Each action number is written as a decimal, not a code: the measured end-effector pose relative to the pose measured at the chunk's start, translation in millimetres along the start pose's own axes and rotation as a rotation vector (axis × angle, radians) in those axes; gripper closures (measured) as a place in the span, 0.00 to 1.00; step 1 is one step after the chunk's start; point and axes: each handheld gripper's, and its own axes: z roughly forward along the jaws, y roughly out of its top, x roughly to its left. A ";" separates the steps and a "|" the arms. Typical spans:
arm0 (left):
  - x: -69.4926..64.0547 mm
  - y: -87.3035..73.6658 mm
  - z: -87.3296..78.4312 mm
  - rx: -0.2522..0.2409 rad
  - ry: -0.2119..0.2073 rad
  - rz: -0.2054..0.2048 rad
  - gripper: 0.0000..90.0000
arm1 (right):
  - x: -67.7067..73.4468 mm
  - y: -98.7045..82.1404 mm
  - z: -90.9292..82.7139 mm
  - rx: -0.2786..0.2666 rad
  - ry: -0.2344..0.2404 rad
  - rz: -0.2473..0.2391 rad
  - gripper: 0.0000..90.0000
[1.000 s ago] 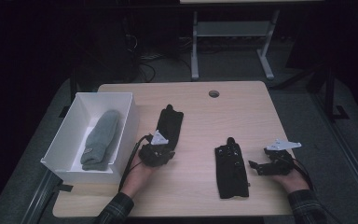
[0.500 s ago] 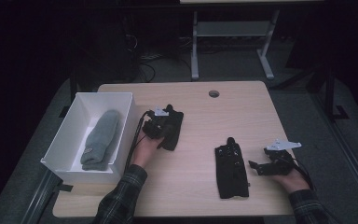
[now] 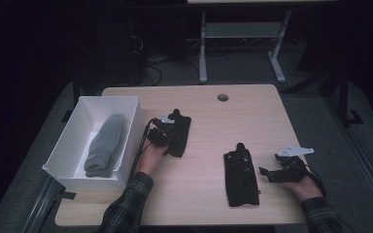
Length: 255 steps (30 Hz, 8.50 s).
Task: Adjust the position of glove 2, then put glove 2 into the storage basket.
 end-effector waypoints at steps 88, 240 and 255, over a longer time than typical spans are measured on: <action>-42.9 -42.5 -48.3 -0.052 -0.308 -0.119 0.97 | 37.6 16.2 -2.0 0.089 0.270 -0.138 1.00; -64.5 -30.8 -25.6 0.091 -0.284 0.324 0.23 | 53.5 45.4 48.3 -0.002 0.102 -0.086 0.17; -76.6 -29.1 -34.1 0.130 -0.326 0.354 0.69 | 54.1 45.3 48.7 -0.005 0.101 -0.088 0.17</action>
